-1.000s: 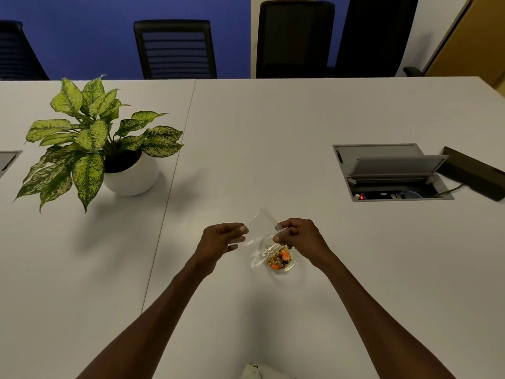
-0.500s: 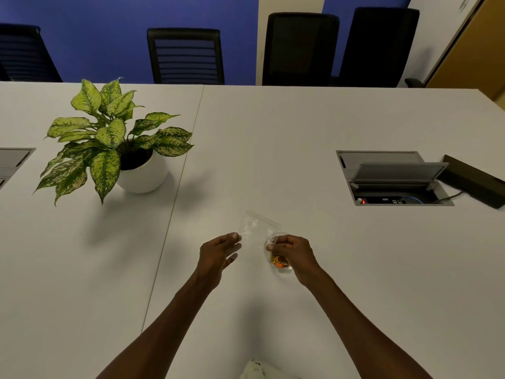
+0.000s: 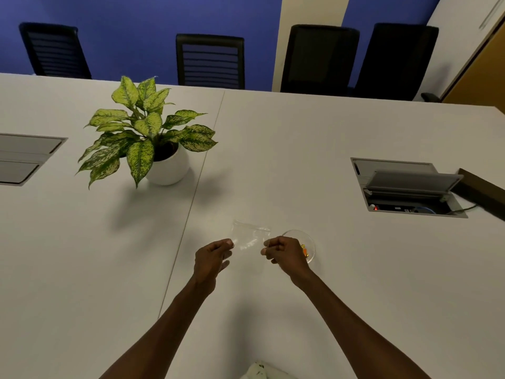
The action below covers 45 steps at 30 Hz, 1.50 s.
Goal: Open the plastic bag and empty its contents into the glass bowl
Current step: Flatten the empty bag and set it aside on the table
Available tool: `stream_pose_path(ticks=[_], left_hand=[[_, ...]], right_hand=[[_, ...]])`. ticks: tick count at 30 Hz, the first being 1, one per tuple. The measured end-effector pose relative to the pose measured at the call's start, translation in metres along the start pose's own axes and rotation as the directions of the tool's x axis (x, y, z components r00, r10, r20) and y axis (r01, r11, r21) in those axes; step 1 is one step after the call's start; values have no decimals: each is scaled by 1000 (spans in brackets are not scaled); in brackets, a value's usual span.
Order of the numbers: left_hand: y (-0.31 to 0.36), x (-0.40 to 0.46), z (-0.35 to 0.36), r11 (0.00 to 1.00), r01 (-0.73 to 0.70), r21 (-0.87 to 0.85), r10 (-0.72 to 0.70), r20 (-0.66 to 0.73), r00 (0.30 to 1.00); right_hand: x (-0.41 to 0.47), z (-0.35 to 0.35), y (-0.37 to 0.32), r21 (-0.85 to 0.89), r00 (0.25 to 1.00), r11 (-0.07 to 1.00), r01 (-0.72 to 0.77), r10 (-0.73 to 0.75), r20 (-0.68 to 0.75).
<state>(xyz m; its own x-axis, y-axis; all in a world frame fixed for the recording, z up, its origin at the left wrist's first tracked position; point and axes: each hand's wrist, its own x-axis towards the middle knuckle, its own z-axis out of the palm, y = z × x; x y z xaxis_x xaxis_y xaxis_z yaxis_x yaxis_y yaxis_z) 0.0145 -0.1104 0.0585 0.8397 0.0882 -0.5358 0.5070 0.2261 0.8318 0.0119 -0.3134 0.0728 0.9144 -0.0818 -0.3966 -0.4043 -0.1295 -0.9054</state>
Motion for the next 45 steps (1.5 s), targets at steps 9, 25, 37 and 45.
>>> stream_pose_path(ticks=[9,25,37,45], left_hand=[[-21,-1,-50,995,68,-68,-76,-120,990],[-66,42,-120,989,85,118,-41,-333,942],[-90,50,-135,911,60,409,155,-474,867],[-92,45,-146,652,-215,727,443,-136,886]], right_hand=[[-2,56,27,-10,996,997,-82,82,22],[21,144,73,-197,993,974,-114,118,6],[38,170,93,-278,985,952,-130,157,77],[16,163,97,-636,946,707,309,-161,281]])
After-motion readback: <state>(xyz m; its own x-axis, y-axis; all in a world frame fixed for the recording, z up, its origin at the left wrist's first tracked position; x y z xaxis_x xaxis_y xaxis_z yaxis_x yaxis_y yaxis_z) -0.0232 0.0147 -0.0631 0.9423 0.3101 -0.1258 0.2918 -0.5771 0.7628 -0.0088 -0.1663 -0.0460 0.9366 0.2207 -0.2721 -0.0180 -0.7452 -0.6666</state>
